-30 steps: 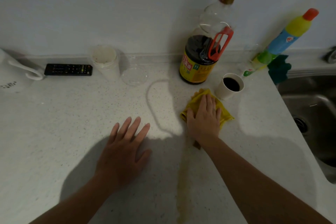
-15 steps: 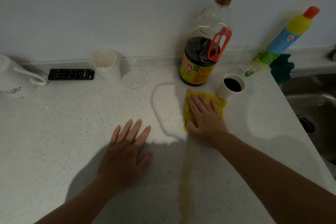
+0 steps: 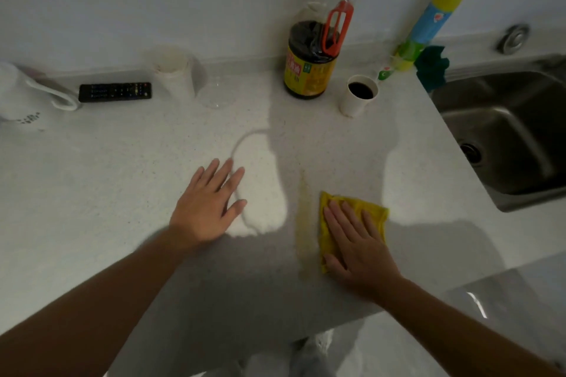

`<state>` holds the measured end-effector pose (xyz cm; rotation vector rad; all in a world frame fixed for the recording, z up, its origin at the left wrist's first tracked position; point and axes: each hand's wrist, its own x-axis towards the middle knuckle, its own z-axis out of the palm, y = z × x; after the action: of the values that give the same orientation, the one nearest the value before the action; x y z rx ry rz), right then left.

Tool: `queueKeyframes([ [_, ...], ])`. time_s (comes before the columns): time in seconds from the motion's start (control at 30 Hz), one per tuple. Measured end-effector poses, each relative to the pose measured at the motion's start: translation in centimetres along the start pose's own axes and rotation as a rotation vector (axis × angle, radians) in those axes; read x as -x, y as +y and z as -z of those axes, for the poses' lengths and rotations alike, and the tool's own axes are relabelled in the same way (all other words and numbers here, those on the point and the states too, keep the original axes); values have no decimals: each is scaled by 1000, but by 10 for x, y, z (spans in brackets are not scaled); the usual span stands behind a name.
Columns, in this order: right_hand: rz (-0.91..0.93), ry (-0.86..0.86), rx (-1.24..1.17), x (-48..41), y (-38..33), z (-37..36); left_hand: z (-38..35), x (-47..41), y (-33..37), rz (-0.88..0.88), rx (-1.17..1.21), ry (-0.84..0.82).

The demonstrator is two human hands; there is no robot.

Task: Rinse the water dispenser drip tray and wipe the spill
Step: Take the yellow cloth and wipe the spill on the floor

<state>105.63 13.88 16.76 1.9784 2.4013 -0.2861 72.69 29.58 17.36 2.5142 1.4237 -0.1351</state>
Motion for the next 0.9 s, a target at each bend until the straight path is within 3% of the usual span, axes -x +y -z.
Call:
queueKeyframes([
  [0.2, -326, 21, -69, -6, -81, -14, -4, 38, -21, -67, 29, -1],
  [0.37, -316, 65, -49, -89, -56, -7, -9, 42, -17, -93, 86, 158],
  [0.5, -86, -5, 14, -137, -29, 6, -16, 39, -23, -85, 59, 130],
  [0.63, 92, -36, 57, -82, -31, 7, -11, 38, -23, -70, 21, 46],
  [0.8, -85, -37, -56, 14, -103, -16, 0, 47, -19, -79, 14, 16],
  [0.9, -159, -34, -98, 17, -132, -19, 7, 58, -26, -62, 42, 0],
])
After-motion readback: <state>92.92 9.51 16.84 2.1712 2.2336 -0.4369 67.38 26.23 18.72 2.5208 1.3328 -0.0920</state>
